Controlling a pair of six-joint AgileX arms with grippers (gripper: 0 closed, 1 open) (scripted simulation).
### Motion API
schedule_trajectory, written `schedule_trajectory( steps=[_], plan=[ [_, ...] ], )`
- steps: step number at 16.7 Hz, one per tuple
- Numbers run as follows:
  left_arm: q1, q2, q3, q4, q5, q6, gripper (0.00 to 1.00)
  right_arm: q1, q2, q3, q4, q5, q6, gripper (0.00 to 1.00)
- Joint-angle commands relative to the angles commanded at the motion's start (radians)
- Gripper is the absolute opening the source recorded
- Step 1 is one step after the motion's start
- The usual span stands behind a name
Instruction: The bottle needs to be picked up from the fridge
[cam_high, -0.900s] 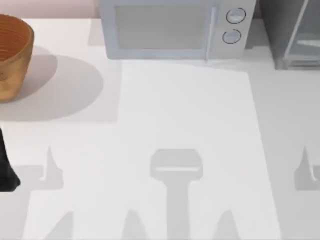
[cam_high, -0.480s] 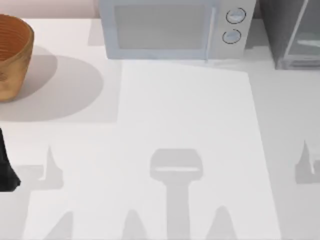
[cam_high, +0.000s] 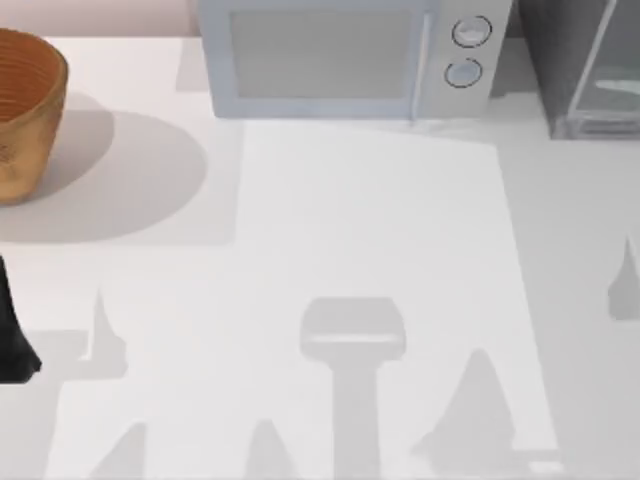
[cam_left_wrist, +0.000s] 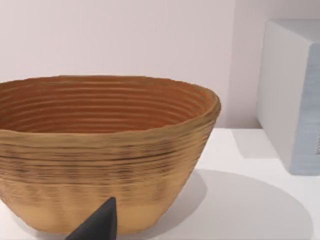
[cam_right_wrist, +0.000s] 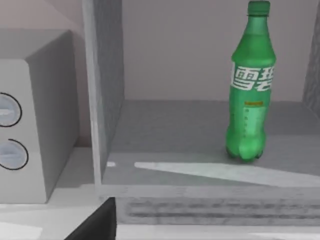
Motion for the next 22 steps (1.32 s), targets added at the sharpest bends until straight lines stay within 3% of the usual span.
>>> schedule_trajectory(
  steps=[6, 12, 22],
  plan=[
    [0.000, 0.000, 0.000, 0.000, 0.000, 0.000, 1.00, -0.155, 0.553, 0.041, 0.462, -0.151, 0.011, 1.00],
    [0.000, 0.000, 0.000, 0.000, 0.000, 0.000, 1.00, -0.256, 0.881, 0.088, 0.786, -0.251, 0.015, 1.00],
    [0.000, 0.000, 0.000, 0.000, 0.000, 0.000, 1.00, -0.256, 0.948, 0.125, 0.815, -0.253, 0.015, 1.00]
  ],
)
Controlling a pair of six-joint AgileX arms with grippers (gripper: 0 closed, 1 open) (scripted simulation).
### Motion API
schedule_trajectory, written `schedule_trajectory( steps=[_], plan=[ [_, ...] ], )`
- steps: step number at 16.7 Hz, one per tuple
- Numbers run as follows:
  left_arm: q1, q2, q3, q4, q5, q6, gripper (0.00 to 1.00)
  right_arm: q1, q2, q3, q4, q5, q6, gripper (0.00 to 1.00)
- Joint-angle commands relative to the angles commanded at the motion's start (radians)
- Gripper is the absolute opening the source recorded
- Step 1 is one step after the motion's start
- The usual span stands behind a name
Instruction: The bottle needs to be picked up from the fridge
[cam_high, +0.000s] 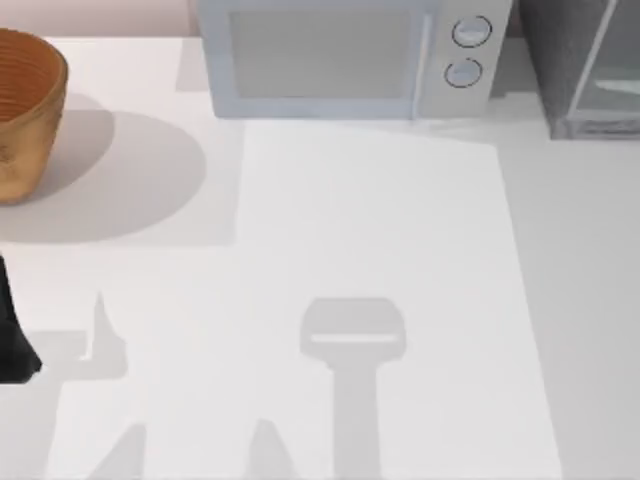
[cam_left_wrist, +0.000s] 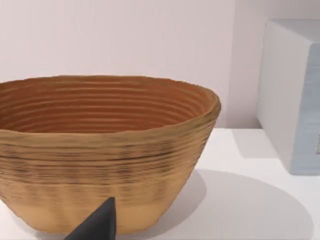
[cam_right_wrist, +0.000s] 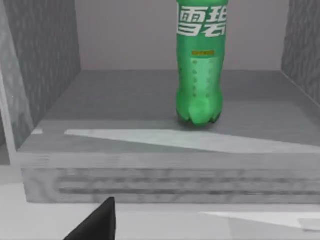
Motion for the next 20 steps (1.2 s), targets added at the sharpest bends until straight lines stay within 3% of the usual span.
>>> schedule_trajectory(
  steps=[20],
  plan=[
    [0.000, 0.000, 0.000, 0.000, 0.000, 0.000, 1.00, 0.239, 0.380, 0.859, -0.481, 0.255, -0.014, 1.00]
  ],
)
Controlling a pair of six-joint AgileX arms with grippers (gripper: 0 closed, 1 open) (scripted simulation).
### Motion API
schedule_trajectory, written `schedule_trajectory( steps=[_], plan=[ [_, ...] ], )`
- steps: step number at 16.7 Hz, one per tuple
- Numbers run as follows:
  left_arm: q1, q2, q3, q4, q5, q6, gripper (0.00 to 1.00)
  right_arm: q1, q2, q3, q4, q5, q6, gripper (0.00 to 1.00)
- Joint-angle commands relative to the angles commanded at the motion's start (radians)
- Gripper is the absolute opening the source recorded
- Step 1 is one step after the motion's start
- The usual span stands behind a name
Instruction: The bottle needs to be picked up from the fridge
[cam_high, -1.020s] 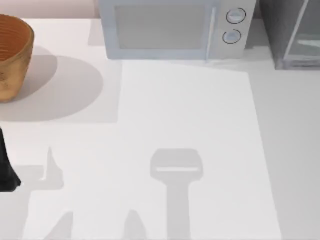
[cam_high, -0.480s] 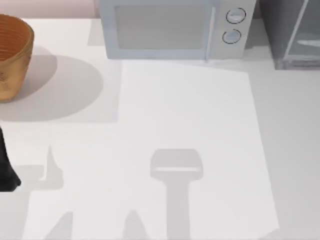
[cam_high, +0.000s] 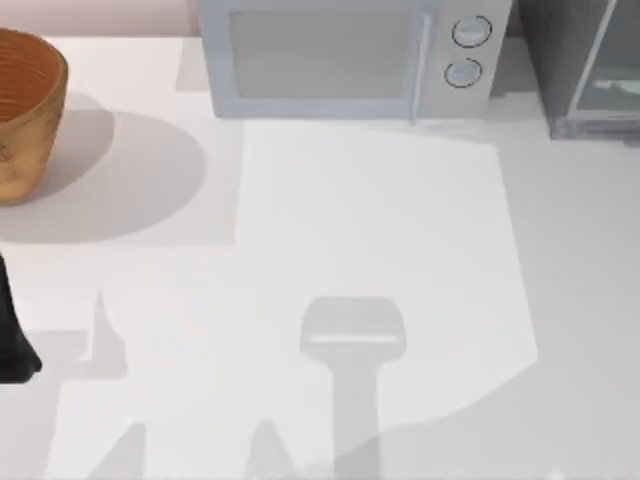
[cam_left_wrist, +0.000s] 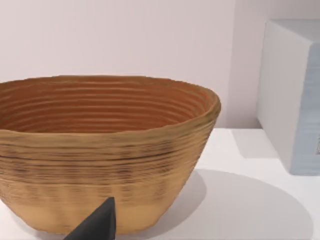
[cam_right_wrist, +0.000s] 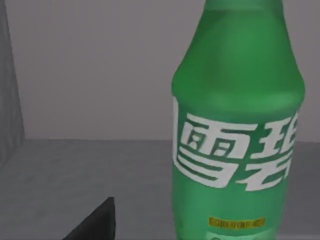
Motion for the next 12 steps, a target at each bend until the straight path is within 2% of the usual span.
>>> schedule_trajectory(
  steps=[7, 12],
  plan=[
    [0.000, 0.000, 0.000, 0.000, 0.000, 0.000, 1.00, 0.004, 0.013, 0.023, -0.014, 0.005, 0.000, 1.00],
    [0.000, 0.000, 0.000, 0.000, 0.000, 0.000, 1.00, 0.024, 0.112, 0.222, -0.103, 0.026, -0.001, 1.00]
  ],
)
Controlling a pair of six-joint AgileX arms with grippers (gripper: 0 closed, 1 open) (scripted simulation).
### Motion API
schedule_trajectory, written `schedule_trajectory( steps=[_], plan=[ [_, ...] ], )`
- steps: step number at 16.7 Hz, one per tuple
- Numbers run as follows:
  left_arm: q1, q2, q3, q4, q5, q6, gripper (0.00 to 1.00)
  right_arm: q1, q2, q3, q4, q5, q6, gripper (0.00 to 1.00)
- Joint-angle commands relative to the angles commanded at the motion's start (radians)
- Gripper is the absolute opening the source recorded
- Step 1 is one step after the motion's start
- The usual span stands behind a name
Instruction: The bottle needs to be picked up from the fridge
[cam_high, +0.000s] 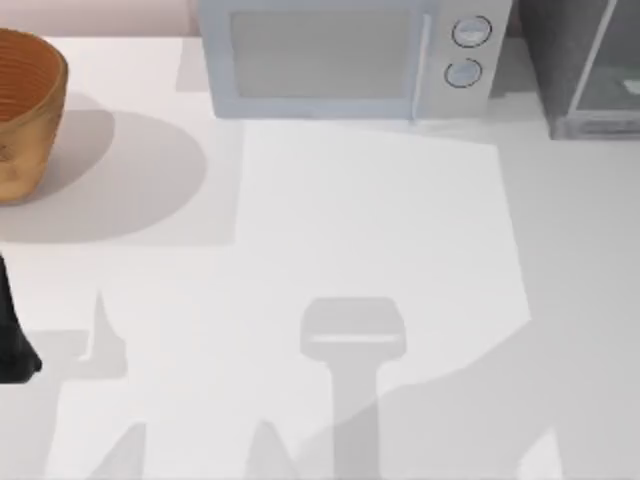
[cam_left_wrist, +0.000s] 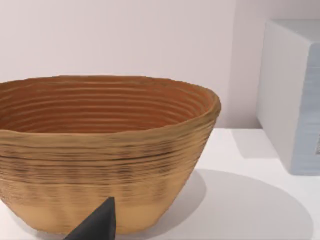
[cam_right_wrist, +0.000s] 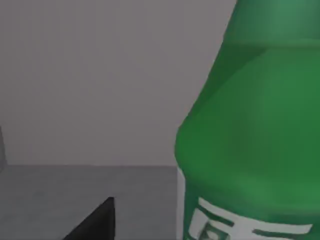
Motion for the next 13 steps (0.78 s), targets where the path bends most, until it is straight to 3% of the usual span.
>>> schedule_trajectory(
  steps=[7, 13],
  plan=[
    [0.000, 0.000, 0.000, 0.000, 0.000, 0.000, 1.00, 0.012, 0.048, 0.091, -0.053, 0.013, -0.001, 1.00],
    [0.000, 0.000, 0.000, 0.000, 0.000, 0.000, 1.00, 0.012, 0.048, 0.091, -0.053, 0.013, -0.001, 0.55]
  ],
)
